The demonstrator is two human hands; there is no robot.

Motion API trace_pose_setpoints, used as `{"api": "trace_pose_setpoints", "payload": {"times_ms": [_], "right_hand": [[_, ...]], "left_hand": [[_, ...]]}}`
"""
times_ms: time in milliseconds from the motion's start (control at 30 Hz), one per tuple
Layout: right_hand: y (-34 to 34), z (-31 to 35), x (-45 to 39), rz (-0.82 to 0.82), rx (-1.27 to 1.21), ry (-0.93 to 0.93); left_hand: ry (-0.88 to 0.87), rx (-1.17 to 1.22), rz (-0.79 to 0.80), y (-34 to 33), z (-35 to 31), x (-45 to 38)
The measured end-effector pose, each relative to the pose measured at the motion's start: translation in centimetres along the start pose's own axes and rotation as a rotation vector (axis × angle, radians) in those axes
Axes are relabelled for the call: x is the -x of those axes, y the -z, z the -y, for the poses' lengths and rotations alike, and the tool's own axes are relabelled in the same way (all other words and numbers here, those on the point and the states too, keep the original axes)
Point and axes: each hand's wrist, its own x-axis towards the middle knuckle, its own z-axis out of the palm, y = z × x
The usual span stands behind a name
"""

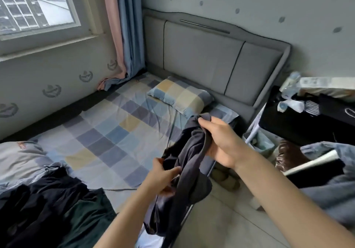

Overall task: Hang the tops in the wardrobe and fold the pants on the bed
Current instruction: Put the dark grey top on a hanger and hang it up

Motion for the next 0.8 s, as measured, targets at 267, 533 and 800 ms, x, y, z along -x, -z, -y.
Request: {"api": "trace_pose_setpoints", "payload": {"times_ms": [267, 533, 800], "right_hand": [[8.3, 3.5, 5.7, -0.253, -0.186, 0.15], [22.7, 5.1, 10.6, -0.556, 0.022, 0.283], [39.0, 3.9, 16.0, -0.69, 0.74, 0.143]], "left_hand": [[-0.15, -0.722, -0.173, -7.9, -0.4, -2.0], [-0.019, 0.059, 0.07, -14.9, -5.4, -2.2], [0.102, 0.183, 0.724, -27.8, -14.3, 5.7]]}}
